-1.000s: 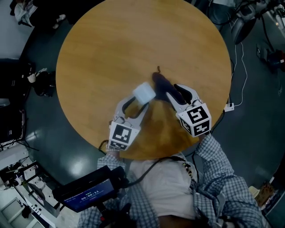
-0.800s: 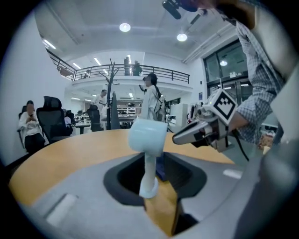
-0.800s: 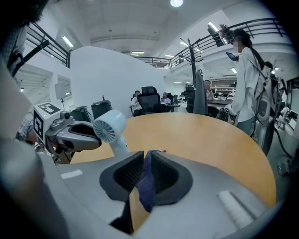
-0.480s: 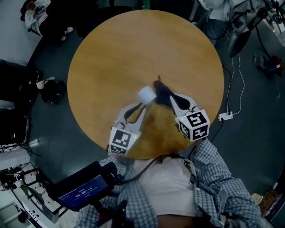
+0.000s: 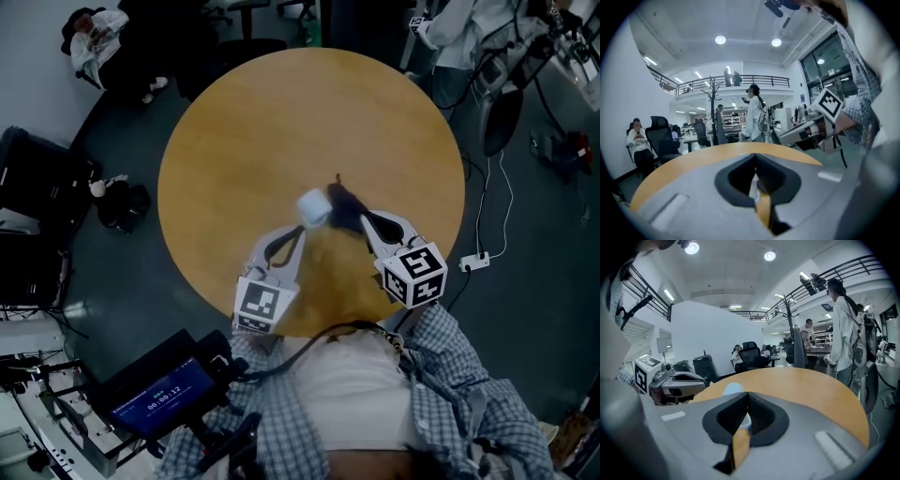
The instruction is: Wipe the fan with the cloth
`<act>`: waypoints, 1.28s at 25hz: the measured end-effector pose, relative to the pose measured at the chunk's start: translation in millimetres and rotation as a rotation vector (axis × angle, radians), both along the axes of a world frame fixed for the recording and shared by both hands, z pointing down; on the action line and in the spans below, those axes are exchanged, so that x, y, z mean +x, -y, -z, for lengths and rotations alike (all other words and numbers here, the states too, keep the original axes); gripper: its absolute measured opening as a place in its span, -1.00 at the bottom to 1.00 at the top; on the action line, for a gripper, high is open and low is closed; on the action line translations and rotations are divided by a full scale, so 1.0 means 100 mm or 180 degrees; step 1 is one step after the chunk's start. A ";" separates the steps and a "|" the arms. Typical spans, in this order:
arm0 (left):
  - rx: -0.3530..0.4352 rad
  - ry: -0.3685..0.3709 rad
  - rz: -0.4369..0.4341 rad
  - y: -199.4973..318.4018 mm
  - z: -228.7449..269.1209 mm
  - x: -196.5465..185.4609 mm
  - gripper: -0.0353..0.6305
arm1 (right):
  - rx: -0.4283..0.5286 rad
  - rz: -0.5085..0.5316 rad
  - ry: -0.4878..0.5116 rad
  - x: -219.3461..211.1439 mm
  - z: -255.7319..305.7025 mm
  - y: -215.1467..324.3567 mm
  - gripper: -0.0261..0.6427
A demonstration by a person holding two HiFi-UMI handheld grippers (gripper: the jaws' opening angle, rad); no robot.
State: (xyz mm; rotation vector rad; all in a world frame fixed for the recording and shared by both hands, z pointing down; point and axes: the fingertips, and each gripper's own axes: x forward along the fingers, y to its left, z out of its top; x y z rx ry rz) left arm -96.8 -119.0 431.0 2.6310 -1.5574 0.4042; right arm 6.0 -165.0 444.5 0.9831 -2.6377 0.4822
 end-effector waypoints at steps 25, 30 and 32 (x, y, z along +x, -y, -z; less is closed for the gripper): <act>0.0140 -0.0023 0.0044 -0.09 0.07 0.02 -0.89 | 0.0285 -0.0008 0.0136 0.03 0.20 -0.17 -0.91; 0.0158 -0.0008 0.0082 -0.06 0.08 -0.01 -0.89 | 0.0271 0.0018 0.0135 0.01 0.20 -0.16 -0.91; 0.0160 -0.0002 0.0085 -0.07 0.07 -0.01 -0.89 | 0.0276 0.0022 0.0131 0.01 0.19 -0.16 -0.91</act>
